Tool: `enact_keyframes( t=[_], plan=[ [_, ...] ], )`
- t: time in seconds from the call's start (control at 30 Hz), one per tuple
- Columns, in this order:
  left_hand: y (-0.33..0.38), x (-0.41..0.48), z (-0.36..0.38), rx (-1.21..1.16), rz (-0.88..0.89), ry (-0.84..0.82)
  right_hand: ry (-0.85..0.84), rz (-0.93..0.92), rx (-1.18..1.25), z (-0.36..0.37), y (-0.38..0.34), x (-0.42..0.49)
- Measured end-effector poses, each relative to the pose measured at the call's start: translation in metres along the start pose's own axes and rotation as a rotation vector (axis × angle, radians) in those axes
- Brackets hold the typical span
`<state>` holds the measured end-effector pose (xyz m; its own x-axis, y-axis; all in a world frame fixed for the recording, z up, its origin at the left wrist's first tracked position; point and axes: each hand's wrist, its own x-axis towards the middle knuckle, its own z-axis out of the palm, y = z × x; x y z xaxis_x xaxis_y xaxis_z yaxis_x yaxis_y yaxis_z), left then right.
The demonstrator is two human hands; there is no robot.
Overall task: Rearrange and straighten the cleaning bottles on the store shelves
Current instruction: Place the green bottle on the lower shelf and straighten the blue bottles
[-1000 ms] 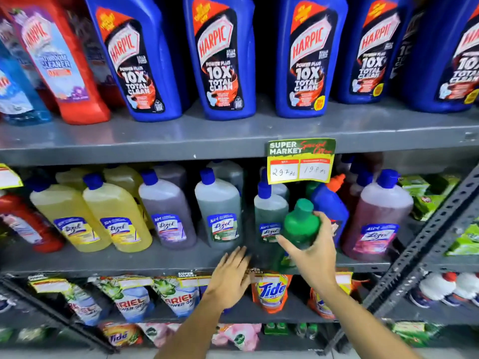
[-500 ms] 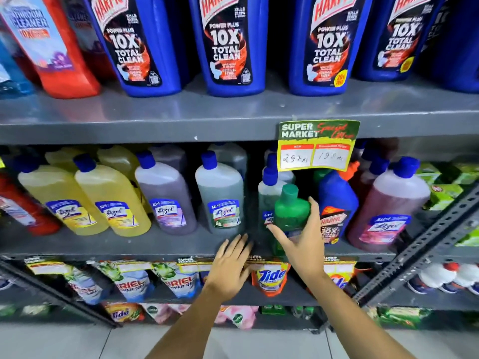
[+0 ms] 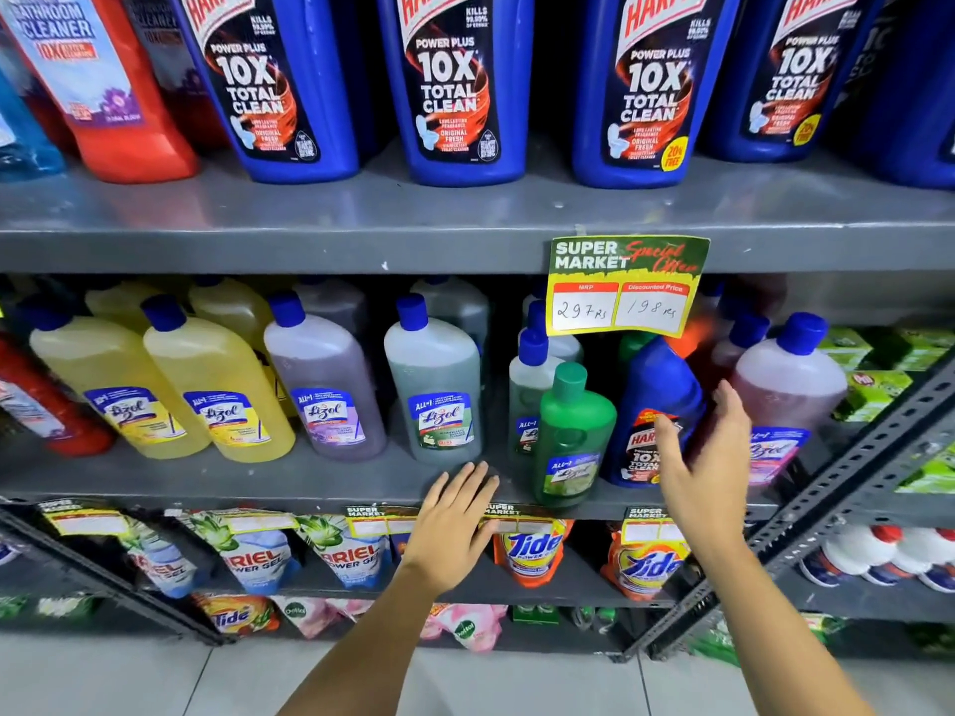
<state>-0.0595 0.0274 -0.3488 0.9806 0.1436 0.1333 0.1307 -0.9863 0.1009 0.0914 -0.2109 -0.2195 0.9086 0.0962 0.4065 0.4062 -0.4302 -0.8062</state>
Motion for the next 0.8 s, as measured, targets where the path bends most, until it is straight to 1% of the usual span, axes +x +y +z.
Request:
enact_keyframes(
  t=[0.07, 0.13, 0.23, 0.33, 0.43, 0.53, 0.63, 0.73, 0.8],
  plan=[
    [0.0, 0.0, 0.001, -0.004, 0.002, 0.01, -0.142, 0.054, 0.016, 0.002, 0.003, 0.011],
    [0.0, 0.0, 0.002, -0.005, 0.004, 0.012, -0.208, 0.1, 0.016, 0.005, 0.008, 0.018],
    [-0.001, 0.001, 0.002, -0.008, 0.002, 0.024, -0.222, 0.189, 0.063, 0.009, 0.012, 0.025],
    [-0.002, 0.001, 0.0, -0.001, 0.006, 0.023, -0.22, 0.197, 0.104, 0.012, 0.013, 0.029],
    [-0.001, 0.001, -0.001, 0.011, 0.007, 0.02, -0.169, 0.17, 0.102, 0.012, 0.017, 0.026],
    [0.0, 0.0, -0.003, 0.023, 0.015, 0.009, -0.094, 0.174, 0.218, 0.008, 0.018, 0.012],
    [0.0, -0.005, -0.008, 0.053, 0.037, 0.017, 0.016, 0.153, 0.317, -0.006, 0.009, -0.008],
    [0.008, -0.008, -0.028, 0.069, 0.111, 0.069, 0.069, 0.163, 0.361, -0.033, -0.002, -0.018],
    [0.017, -0.004, -0.058, 0.087, 0.195, 0.138, 0.085, 0.094, 0.35, -0.06, -0.019, -0.028]
  ],
)
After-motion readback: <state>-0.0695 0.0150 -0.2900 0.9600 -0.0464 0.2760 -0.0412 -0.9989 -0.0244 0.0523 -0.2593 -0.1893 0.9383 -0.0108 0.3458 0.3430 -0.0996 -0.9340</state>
